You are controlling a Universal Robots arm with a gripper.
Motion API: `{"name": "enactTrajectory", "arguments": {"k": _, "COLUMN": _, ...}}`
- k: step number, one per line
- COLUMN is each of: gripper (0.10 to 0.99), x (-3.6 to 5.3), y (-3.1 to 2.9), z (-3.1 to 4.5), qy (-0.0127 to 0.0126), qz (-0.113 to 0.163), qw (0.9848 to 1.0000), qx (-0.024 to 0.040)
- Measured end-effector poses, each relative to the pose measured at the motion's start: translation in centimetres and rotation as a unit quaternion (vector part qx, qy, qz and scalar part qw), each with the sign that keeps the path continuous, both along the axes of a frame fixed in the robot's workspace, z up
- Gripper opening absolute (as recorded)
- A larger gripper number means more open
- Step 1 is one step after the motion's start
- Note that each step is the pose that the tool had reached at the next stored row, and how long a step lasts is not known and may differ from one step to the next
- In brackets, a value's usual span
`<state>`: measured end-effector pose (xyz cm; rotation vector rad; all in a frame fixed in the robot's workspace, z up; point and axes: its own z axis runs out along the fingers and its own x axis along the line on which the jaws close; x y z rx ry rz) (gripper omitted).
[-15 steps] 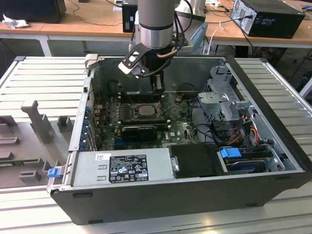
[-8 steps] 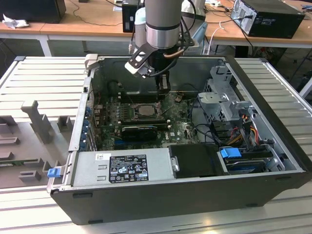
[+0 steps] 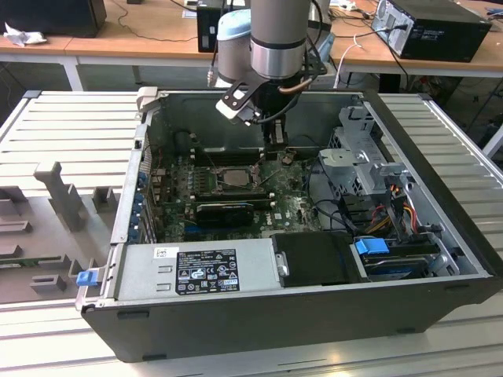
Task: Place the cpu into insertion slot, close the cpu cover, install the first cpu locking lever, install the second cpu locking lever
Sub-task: 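Close the cpu cover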
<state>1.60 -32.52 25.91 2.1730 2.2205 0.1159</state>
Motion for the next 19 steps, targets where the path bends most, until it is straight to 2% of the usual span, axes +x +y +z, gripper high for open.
{"name": "enactTrajectory", "arguments": {"k": 6, "gripper": 0.106, "x": 1.08, "y": 0.0, "z": 0.0, "qy": 0.0, "qz": 0.0, "qw": 1.0, "qx": 0.0}}
{"name": "enactTrajectory", "arguments": {"k": 10, "gripper": 0.106, "x": 2.52, "y": 0.0, "z": 0.0, "qy": 0.0, "qz": 0.0, "qw": 1.0, "qx": 0.0}}
{"name": "enactTrajectory", "arguments": {"k": 15, "gripper": 0.106, "x": 3.43, "y": 0.0, "z": 0.0, "qy": 0.0, "qz": 0.0, "qw": 1.0, "qx": 0.0}}
{"name": "enactTrajectory", "arguments": {"k": 19, "gripper": 0.106, "x": 3.53, "y": 0.0, "z": -0.83, "qy": 0.0, "qz": 0.0, "qw": 1.0, "qx": 0.0001}}
